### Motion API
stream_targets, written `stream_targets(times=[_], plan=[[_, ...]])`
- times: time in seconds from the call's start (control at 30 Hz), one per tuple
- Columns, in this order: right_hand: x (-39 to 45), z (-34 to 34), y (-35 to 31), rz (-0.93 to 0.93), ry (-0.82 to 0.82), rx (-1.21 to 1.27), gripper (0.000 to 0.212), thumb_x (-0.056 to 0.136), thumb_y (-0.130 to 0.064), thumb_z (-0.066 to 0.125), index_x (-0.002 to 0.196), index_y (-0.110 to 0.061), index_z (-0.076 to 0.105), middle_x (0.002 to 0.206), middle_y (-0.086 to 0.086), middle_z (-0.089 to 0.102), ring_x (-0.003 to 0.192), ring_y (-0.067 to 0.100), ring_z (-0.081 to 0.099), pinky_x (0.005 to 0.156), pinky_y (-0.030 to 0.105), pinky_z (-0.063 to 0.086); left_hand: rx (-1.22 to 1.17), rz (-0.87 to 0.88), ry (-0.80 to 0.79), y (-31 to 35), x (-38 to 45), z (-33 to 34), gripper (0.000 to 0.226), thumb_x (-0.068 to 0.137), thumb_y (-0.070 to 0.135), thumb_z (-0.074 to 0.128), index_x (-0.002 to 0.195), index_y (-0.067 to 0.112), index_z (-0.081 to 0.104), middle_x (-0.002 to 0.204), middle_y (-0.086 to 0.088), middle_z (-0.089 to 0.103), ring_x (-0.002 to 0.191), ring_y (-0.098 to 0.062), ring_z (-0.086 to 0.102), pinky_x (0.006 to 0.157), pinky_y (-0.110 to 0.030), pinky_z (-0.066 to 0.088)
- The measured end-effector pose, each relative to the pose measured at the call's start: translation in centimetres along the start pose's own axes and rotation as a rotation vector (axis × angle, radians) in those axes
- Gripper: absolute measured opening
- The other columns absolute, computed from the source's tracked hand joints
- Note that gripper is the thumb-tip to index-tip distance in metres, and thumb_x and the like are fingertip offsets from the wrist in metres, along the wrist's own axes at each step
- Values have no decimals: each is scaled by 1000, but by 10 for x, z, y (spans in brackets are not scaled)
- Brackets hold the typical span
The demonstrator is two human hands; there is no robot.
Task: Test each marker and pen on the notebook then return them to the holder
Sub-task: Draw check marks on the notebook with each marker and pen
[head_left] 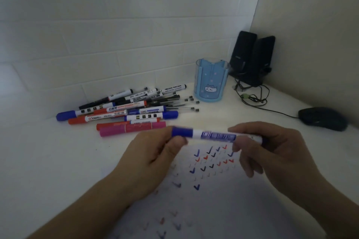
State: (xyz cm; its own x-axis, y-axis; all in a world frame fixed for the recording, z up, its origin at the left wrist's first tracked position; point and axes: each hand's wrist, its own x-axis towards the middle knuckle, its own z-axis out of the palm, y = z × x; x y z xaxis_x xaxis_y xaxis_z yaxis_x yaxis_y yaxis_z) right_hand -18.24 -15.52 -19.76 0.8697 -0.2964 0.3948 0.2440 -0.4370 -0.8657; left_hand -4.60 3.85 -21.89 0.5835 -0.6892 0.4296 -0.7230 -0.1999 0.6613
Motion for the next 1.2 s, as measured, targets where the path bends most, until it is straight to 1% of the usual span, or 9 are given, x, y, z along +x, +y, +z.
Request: stream_targets(times=[0.07,0.2,0.4,0.6,0.7,0.83,0.9,1.0,1.2], plan=[[-1,4,5,-67,21,-131,18,83,-21,59,96,-20,71,56,-9,63,39,12,52,46,16,43,-7,-87,39,-2,-1,3,69,87,71,12,74,26,63,63,6,60,58,-10,55,56,-25,47],[-4,8,16,-190,-58,-368,24,89,-27,56,109,-25,69,66,-16,58,53,9,57,56,15,43,-145,-294,98,9,0,7,65,80,66,18,51,16,48,43,6,43,42,-5,39,48,-12,33],[-5,24,10,-107,-20,-328,19,85,-37,52,98,-40,66,61,-21,58,49,3,49,48,8,34,-145,-281,172,16,-1,7,54,88,40,35,61,-5,50,53,-7,45,50,-15,41,50,-28,38],[-2,17,16,193,-128,-12,20,93,-16,53,88,-21,72,43,-2,42,37,6,32,40,18,28,-78,-172,142,15,-2,6,49,87,40,35,48,12,41,40,4,36,39,-10,33,43,-15,29],[-1,12,12,92,-195,-169,21,92,-26,51,88,-24,71,52,-10,55,42,6,44,45,14,35,-13,-79,89,12,4,6,63,87,61,21,51,17,48,37,6,38,40,-13,39,43,-14,33],[11,-19,27,1,-8,-708,16,92,-37,47,85,-38,61,76,-15,65,64,3,55,55,22,43,204,-47,78,-11,11,0,51,89,64,21,81,29,56,70,12,55,66,-4,52,60,-16,40],[20,-44,48,146,192,-829,16,93,-29,48,91,-27,63,77,-6,64,64,11,55,56,29,44,418,-143,137,-27,12,-7,39,89,59,35,103,30,56,97,12,56,90,-6,53,80,-27,45],[23,-73,74,373,338,-1028,33,87,-43,46,103,-20,64,87,0,62,83,26,56,71,38,51,824,-321,176,-41,13,-17,38,86,48,53,119,28,54,123,2,53,116,-24,45,96,-46,38],[22,-76,77,595,286,-1184,30,85,-45,54,108,-29,62,107,4,59,107,31,44,86,41,42,925,-427,131,-51,12,-25,28,85,35,57,111,25,60,120,0,57,115,-30,44,93,-48,35]])
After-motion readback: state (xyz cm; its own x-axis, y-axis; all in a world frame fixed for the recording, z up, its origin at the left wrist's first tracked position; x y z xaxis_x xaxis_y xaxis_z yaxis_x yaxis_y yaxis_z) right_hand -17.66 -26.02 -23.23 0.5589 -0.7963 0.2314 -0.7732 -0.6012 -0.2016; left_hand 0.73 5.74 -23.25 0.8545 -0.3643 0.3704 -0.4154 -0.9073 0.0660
